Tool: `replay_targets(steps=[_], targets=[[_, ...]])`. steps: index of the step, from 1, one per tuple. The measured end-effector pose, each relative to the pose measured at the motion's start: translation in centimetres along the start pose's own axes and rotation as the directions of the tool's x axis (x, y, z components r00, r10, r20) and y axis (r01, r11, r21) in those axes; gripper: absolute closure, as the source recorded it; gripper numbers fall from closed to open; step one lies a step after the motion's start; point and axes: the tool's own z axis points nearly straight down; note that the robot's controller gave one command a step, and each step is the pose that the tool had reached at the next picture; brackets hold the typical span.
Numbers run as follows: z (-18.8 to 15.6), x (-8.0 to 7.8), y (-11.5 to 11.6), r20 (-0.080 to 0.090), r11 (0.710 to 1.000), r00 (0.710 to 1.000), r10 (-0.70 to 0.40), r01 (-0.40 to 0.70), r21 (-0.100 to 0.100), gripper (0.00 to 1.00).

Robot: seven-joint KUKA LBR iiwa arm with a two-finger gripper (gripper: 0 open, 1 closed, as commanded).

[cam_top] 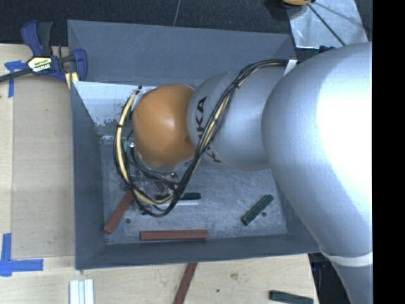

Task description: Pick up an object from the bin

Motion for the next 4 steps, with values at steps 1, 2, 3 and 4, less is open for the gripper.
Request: replay_targets(steps=[1,2,3,4], targets=[[0.0,0.0,0.0,0.0,1.0,1.0,0.001,-0.001,0.0,1.0],[-6.2,-0.4,-2.6,-0.003,1.0,1.0,0.013,-0.013,-0.003,1.0],[-9.3,0.9,-0.6,0.002,1.0,1.0,0.019,-0.019,-0.001,1.0],[-12.3,1.4,-1.3,0.0,0.995,0.995,0.104,-0.104,-0.005,1.0]])
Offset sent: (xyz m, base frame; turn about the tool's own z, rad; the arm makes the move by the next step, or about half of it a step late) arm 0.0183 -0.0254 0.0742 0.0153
